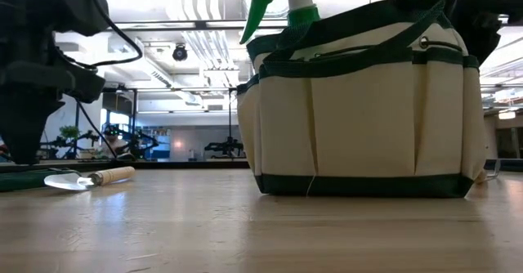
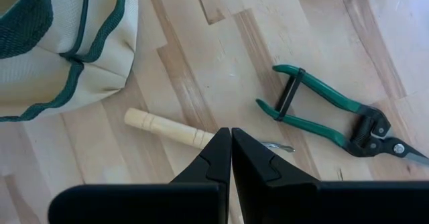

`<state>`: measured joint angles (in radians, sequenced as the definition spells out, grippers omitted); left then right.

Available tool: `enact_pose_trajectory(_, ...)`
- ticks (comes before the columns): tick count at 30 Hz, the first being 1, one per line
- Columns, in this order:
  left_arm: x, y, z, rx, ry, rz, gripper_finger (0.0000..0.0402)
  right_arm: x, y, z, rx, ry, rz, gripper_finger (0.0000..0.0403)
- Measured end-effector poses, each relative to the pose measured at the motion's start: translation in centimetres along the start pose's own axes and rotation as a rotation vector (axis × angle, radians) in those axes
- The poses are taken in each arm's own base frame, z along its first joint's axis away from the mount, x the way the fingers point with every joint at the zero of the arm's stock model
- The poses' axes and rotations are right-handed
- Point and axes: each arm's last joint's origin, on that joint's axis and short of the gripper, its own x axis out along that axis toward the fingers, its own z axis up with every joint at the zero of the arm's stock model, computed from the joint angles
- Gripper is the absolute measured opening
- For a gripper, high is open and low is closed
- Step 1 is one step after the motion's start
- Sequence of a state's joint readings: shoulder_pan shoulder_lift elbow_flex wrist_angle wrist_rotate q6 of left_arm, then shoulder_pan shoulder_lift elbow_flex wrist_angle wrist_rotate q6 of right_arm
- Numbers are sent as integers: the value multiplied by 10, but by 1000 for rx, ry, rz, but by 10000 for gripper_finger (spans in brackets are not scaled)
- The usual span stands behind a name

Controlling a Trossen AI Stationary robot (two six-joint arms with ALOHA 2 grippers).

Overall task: Pick & Place Garden tools in Gardening bag
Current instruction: Put the left shear scissors into the side pocket of the gardening bag

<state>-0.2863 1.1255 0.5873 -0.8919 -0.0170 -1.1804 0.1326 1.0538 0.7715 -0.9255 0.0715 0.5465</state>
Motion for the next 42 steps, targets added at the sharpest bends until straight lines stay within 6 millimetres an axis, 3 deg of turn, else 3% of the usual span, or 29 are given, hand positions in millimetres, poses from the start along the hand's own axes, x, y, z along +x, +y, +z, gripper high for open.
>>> enact_pose_trajectory(7, 8, -3, 1, 3, -39, -61, 167, 0, 0, 0, 0, -2, 1, 8)
enact_pose_trajectory(18, 29, 10, -3, -6, -63, -37, 161, 0, 1, 1, 1, -13, 7, 8)
enact_pose_trajectory(22, 31, 12, -4, -3, -64, -34, 121, 0, 1, 2, -6, -20, 11, 8)
enact_pose_trajectory(27, 31, 11, -4, 49, -69, -35, 29, 0, 1, 2, -6, -20, 11, 8)
enact_pose_trajectory(33, 20, 7, -2, 90, -63, -5, 26, 0, 1, 2, -9, -21, 11, 8)
enact_pose_trajectory(42, -19, -13, 10, 221, -199, -79, 26, 0, 2, 3, -32, -27, 14, 8)
